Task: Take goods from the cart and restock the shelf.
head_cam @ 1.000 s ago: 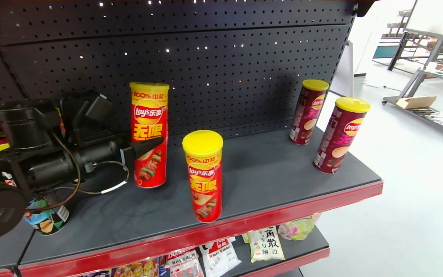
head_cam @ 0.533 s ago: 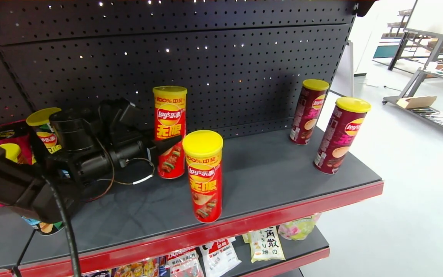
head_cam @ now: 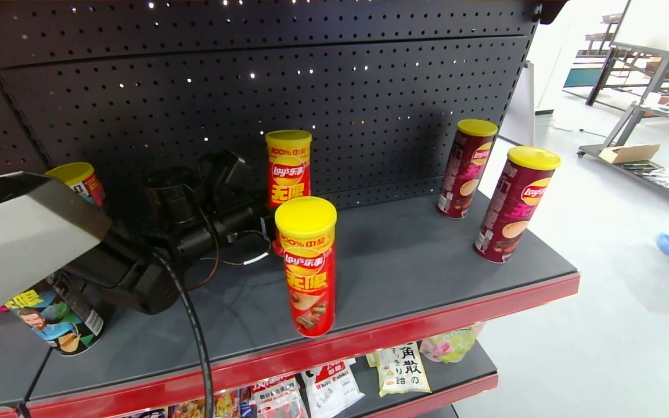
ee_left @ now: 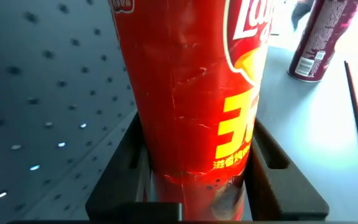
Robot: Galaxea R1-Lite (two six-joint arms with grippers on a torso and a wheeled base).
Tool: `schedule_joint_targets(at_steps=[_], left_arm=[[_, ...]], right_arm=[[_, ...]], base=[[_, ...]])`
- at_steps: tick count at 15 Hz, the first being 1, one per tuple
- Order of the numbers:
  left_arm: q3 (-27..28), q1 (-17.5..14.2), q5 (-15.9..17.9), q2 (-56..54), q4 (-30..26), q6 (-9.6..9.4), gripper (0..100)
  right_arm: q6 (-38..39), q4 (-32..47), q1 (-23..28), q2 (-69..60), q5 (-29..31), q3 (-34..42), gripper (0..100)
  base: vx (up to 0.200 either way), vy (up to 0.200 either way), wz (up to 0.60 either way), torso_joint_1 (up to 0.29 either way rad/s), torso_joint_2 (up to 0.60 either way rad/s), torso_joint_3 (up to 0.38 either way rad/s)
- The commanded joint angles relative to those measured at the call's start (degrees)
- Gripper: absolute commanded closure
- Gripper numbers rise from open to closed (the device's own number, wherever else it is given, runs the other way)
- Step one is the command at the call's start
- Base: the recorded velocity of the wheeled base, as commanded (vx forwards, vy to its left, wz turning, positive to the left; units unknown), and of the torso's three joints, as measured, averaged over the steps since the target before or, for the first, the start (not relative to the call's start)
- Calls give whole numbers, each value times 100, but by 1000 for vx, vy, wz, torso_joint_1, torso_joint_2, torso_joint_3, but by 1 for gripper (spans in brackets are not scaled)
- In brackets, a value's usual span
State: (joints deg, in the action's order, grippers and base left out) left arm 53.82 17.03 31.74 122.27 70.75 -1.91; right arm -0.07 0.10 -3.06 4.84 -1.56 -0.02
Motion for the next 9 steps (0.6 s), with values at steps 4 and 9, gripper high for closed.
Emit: schedule_joint_targets(at_steps=[4, 9], left_arm=[[164, 64, -2, 394, 44, -11, 100], [507, 64, -10, 649, 53, 7, 100]], right_arm=[[-1, -1, -2, 8, -2, -6, 0], [-1, -1, -2, 8, -2, 2, 0]], base=[[0, 0, 0, 0, 0, 0], [0, 0, 0, 0, 0, 0]])
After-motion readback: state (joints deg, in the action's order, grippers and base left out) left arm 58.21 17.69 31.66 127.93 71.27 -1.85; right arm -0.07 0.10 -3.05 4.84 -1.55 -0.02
